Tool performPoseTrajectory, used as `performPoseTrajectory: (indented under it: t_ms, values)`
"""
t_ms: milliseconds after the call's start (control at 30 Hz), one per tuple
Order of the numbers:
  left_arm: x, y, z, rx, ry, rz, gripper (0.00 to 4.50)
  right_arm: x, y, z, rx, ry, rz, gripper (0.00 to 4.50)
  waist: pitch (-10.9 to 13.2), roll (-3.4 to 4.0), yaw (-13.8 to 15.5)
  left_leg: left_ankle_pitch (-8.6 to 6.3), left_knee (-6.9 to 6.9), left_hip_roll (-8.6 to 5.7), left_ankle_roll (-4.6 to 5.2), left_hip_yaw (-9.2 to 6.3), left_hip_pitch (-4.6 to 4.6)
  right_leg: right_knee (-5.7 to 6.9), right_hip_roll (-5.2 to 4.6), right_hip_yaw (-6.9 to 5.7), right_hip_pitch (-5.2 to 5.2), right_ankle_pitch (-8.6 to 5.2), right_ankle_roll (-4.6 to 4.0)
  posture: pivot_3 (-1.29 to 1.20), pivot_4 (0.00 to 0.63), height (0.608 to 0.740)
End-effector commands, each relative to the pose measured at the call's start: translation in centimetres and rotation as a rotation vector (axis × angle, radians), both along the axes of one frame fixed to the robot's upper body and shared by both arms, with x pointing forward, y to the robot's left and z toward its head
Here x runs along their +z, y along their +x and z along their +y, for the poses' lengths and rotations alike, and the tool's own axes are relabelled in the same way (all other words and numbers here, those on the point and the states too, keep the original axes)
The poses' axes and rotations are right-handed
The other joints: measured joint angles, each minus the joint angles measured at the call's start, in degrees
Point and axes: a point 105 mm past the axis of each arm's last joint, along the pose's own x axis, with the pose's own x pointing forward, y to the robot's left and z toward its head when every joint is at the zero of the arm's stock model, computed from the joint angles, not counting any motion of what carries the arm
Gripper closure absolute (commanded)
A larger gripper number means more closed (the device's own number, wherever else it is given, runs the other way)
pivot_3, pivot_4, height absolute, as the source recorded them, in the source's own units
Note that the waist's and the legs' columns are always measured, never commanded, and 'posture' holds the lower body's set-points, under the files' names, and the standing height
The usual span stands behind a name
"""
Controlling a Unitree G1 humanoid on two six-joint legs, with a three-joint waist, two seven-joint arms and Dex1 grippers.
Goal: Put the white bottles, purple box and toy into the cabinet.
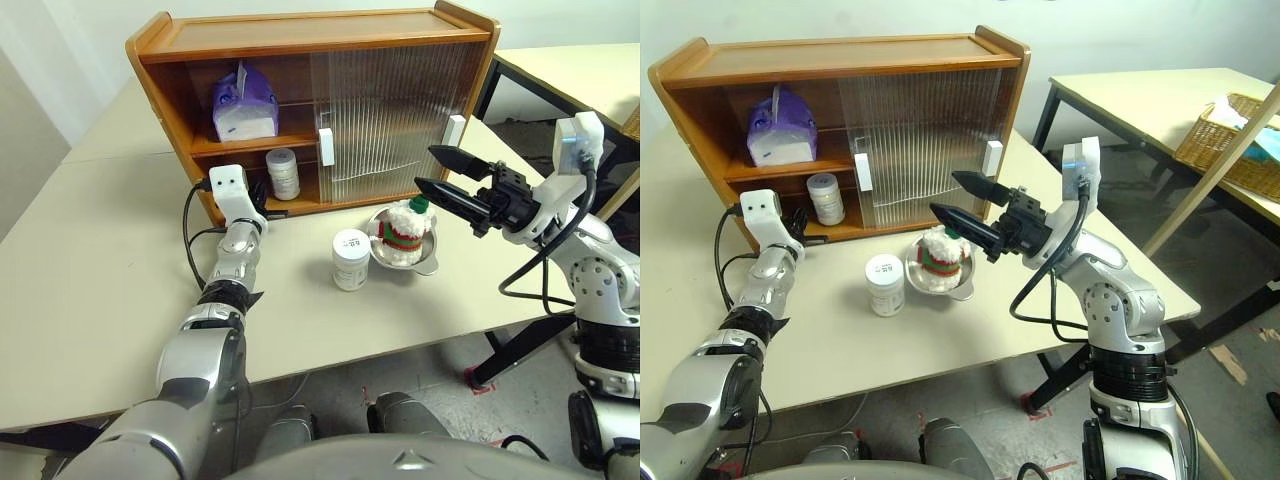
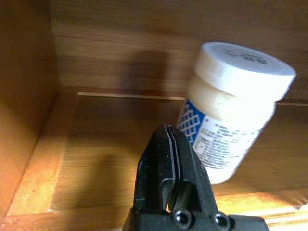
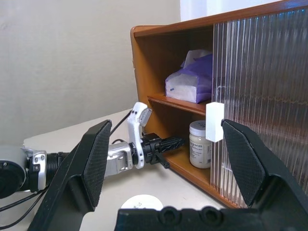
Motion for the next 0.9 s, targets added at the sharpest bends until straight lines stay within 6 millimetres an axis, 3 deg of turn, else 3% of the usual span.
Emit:
performPoseTrajectory:
  t_ms: [33,400,900]
  values:
    - [-0.2,0.2,0.6,0.039,-0.003,0.027,4.47,0.1,-0.2,-0.2,-0.005,-0.008,0.002,0.00,0.00,0.00,-0.07,0.00,0.00,0.00,0.00,0.00,0.00,0.00,0.00,0.00,0.00,0.00,0.00,-0.22,0.000,0.740]
    - [0.4,1.6,-1.5,-0.029,-0.010,0.080,4.47,0.3,-0.4,-0.5,-0.018,-0.016,0.000,0.00,0.02,-0.02,-0.57,0.01,0.00,-0.07,0.03,0.02,-0.02,-0.02,-0.03,-0.01,0.01,-0.04,0.07,-0.24,0.000,0.740]
    - [-0.1,1.8,-2.9,-0.101,-0.013,0.128,4.47,0.5,-0.6,-0.9,-0.042,-0.023,-0.008,0.00,0.03,-0.04,-2.79,-0.01,-0.01,-0.16,0.05,0.08,-0.06,-0.07,-0.02,-0.02,0.01,-0.11,0.19,-0.27,0.000,0.740]
